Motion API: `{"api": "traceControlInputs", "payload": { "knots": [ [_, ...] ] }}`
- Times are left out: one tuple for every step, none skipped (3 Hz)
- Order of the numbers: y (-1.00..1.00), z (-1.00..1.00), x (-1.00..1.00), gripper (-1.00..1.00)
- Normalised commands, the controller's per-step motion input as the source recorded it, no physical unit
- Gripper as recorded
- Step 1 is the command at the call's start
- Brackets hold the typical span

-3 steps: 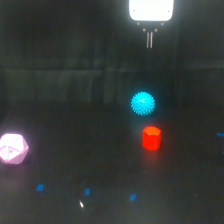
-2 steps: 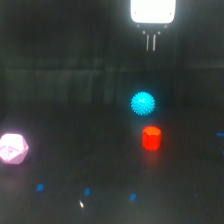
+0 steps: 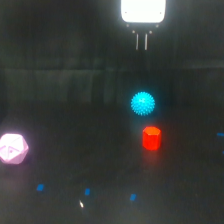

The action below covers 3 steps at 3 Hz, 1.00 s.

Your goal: Pick up the red object from the table

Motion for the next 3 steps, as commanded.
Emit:
{"api": "traceControlInputs", "payload": {
  "knots": [
    [0.84, 0.64, 0.15, 0.57],
    [1.00, 1.00, -0.47, -0.05],
    [0.12, 1.00, -0.22, 0.17]
  ]
}}
